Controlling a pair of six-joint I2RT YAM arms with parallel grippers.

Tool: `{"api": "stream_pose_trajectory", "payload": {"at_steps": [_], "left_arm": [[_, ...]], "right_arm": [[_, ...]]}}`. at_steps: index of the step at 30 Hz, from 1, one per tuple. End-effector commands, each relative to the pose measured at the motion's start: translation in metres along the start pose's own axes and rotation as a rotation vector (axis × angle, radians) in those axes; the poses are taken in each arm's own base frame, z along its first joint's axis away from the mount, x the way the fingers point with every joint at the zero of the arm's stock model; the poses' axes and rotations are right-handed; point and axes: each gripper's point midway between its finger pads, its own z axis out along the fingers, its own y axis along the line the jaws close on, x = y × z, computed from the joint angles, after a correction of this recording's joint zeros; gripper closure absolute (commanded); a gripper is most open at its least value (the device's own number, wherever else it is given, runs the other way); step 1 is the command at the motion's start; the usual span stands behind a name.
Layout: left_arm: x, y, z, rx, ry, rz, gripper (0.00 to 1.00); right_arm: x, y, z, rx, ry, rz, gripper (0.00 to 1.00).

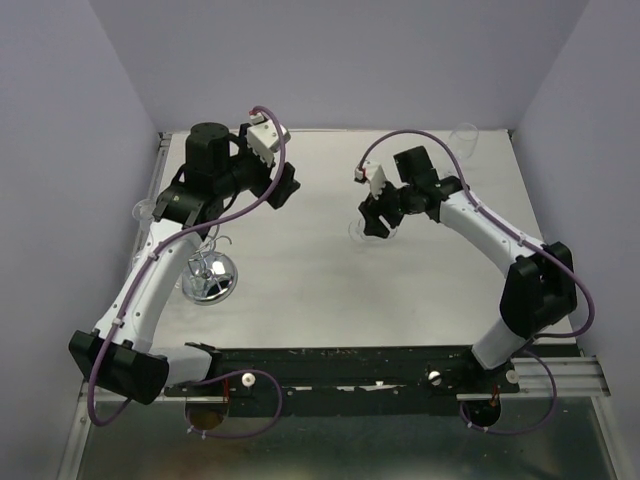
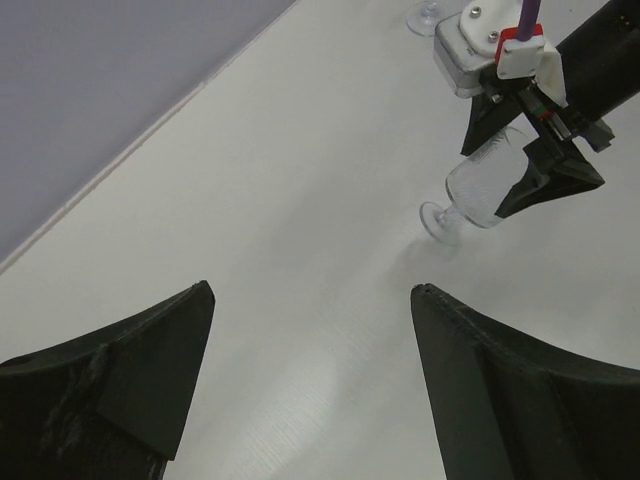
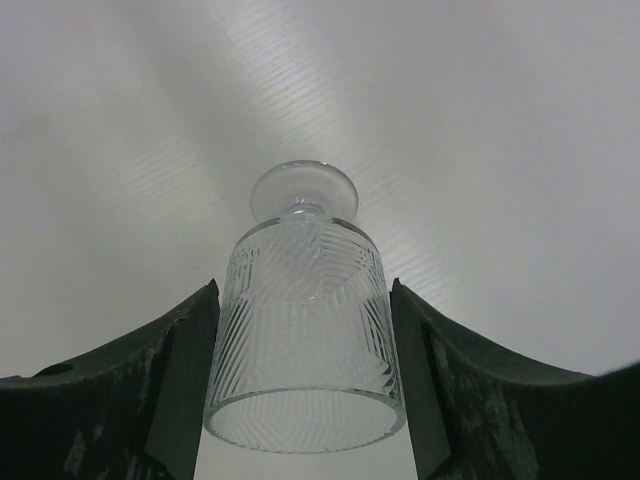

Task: Take the wine glass off the wine glass rack

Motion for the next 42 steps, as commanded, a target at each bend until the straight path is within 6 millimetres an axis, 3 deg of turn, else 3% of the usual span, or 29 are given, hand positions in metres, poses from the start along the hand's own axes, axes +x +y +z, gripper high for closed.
{"api": "stream_pose_trajectory", "payload": {"at_steps": [1, 5, 10, 17, 25, 29, 32, 42], "left_arm": [[-0.007, -0.002, 0.01, 0.025, -0.037, 0.048, 0.04], [-0.004, 0.001, 0.013, 0.01, -0.04, 0.044, 0.03], [-0.003, -0.001, 0.016, 0.019, -0.047, 0.03, 0.04], [0.001, -0.005, 0.016, 0.021, -0.052, 0.021, 0.03], [0.001, -0.009, 0.018, 0.023, -0.054, -0.032, 0.03], [0.001, -0.011, 0.02, 0.027, -0.059, -0.061, 0.04], [0.001, -0.011, 0.021, 0.026, -0.066, -0.068, 0.03], [-0.002, -0.011, 0.018, 0.012, -0.078, -0.081, 0.03]], "right_arm": [[0.016, 0.007, -0.027, -0.076, 0.177, -0.159, 0.99], [0.041, 0.016, -0.049, -0.213, 0.422, -0.167, 0.99], [0.072, -0.001, -0.063, -0.192, 0.698, -0.122, 0.99], [0.055, -0.028, -0.058, -0.064, 0.689, -0.127, 0.99], [0.073, -0.042, -0.037, 0.002, 0.723, -0.118, 0.99], [0.071, -0.051, -0.026, 0.054, 0.687, -0.111, 0.99], [0.07, -0.053, -0.023, 0.062, 0.678, -0.107, 0.99], [0.094, -0.054, -0.02, 0.059, 0.763, -0.111, 0.96]]}}
